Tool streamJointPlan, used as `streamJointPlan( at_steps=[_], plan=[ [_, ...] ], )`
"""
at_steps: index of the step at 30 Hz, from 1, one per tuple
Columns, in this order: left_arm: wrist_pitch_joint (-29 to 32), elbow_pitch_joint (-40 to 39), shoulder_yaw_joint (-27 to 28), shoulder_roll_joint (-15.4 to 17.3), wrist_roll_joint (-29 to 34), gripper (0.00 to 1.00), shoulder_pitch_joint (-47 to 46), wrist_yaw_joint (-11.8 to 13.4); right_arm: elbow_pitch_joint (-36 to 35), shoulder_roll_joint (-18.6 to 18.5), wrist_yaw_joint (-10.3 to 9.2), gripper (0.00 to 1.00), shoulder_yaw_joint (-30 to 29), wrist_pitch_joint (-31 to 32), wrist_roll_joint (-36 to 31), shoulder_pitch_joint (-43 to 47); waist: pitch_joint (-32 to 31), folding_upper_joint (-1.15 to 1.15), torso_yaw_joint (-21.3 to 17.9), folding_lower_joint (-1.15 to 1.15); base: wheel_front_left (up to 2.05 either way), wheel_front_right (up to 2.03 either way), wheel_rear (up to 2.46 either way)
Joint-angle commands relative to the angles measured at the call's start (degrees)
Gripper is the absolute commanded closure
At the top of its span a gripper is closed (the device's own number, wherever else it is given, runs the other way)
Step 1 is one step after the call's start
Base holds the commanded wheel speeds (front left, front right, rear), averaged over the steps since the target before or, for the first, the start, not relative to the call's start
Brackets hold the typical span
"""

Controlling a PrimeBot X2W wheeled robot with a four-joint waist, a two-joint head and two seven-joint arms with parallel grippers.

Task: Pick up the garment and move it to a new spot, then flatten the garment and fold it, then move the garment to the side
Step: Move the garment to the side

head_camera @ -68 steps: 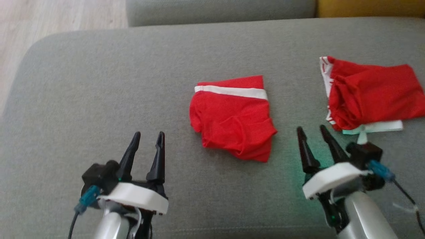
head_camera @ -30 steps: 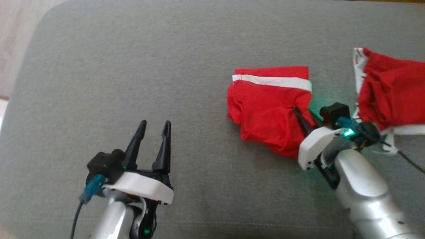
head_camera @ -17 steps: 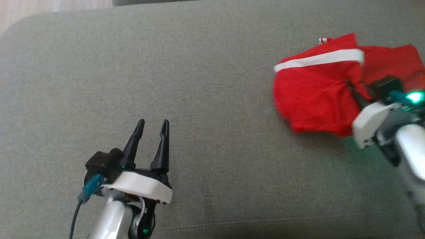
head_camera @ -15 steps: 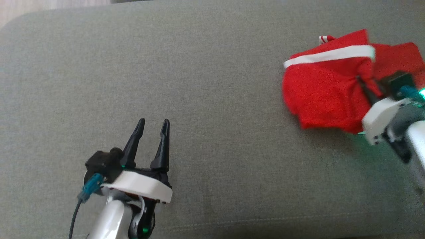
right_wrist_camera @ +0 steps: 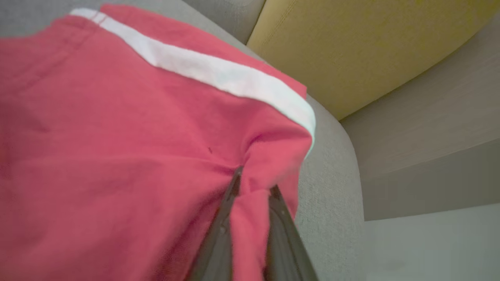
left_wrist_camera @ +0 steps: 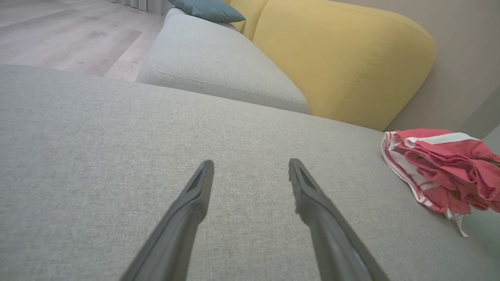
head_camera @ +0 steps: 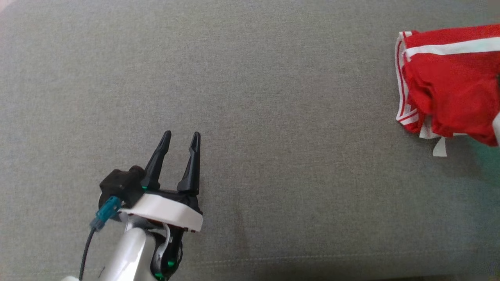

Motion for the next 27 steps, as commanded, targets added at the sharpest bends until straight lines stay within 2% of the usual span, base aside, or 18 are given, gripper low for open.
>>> streamJointPlan(
  at_steps=[1, 8, 13, 27],
  plan=[
    [-0.7, -1.5, 1.5, 0.1, 0.5, 0.00, -2.1, -0.2, -0.9, -2.6, 0.20, 1.00, -0.1, 0.2, -0.8, -0.8, 0.1, 0.00, 0.1, 0.00, 0.00, 0.00, 0.00],
    [-0.7, -1.7, 1.0, 0.1, 0.3, 0.00, -2.3, 0.1, 0.9, -4.3, 0.20, 1.00, 0.7, 0.8, -3.5, -0.8, 0.8, 0.00, 0.4, 0.00, 0.00, 0.00, 0.00],
    [-0.7, -1.7, 0.9, 0.1, 0.4, 0.00, -2.9, 0.0, 2.3, -4.3, 0.20, 1.00, -0.1, 0.3, -4.5, -1.5, 1.9, 0.00, 0.5, 0.00, 0.00, 0.00, 0.00],
    [-0.7, -1.3, 1.0, 0.1, 0.9, 0.00, -4.7, -0.4, 6.4, -1.1, 0.20, 1.00, -3.7, -1.5, -6.9, -2.9, 4.9, 0.00, 1.5, 0.00, 0.00, 0.00, 0.00]
  ],
)
